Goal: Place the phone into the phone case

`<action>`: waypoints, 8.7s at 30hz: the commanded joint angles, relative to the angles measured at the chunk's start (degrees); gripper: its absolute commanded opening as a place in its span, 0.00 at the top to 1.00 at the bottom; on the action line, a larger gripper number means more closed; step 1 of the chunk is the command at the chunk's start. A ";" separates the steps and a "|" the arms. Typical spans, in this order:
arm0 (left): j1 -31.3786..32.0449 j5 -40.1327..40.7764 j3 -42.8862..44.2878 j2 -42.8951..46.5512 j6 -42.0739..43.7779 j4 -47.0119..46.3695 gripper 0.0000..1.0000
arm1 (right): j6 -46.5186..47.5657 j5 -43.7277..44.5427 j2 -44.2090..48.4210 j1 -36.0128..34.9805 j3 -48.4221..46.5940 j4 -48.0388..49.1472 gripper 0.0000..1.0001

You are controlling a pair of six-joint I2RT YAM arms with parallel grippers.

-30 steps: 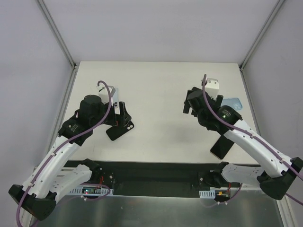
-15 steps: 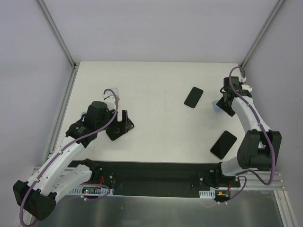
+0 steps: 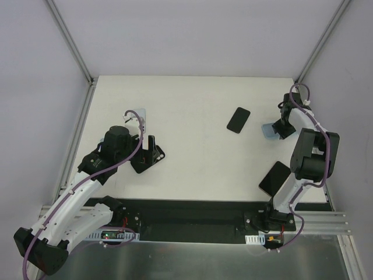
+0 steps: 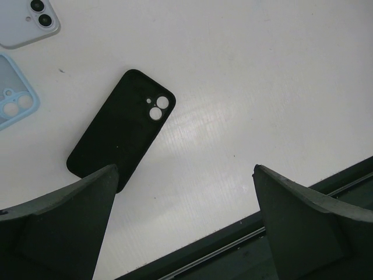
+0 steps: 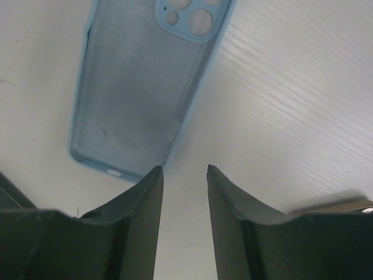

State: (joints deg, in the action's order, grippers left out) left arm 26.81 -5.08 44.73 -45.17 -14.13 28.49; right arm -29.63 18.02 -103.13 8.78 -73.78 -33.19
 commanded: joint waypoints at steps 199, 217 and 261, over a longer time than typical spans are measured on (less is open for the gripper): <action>-10.72 -20.85 12.49 -19.25 -4.15 -1.95 0.02 | 29.19 -21.72 14.45 0.56 23.60 -2.14 0.18; -10.64 -19.62 11.96 -21.28 -3.36 -1.86 0.02 | 27.52 -17.14 -0.57 -18.53 1.46 -5.39 0.20; -4.84 -9.86 9.24 -23.47 -12.41 -3.35 0.12 | 28.31 -14.42 4.51 -24.51 13.04 -0.83 0.44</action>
State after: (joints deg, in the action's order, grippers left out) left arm 20.73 -15.90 55.16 -68.14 -21.54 27.14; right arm -0.60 3.86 -100.75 -14.94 -62.52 -35.86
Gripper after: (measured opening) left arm 0.901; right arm 0.747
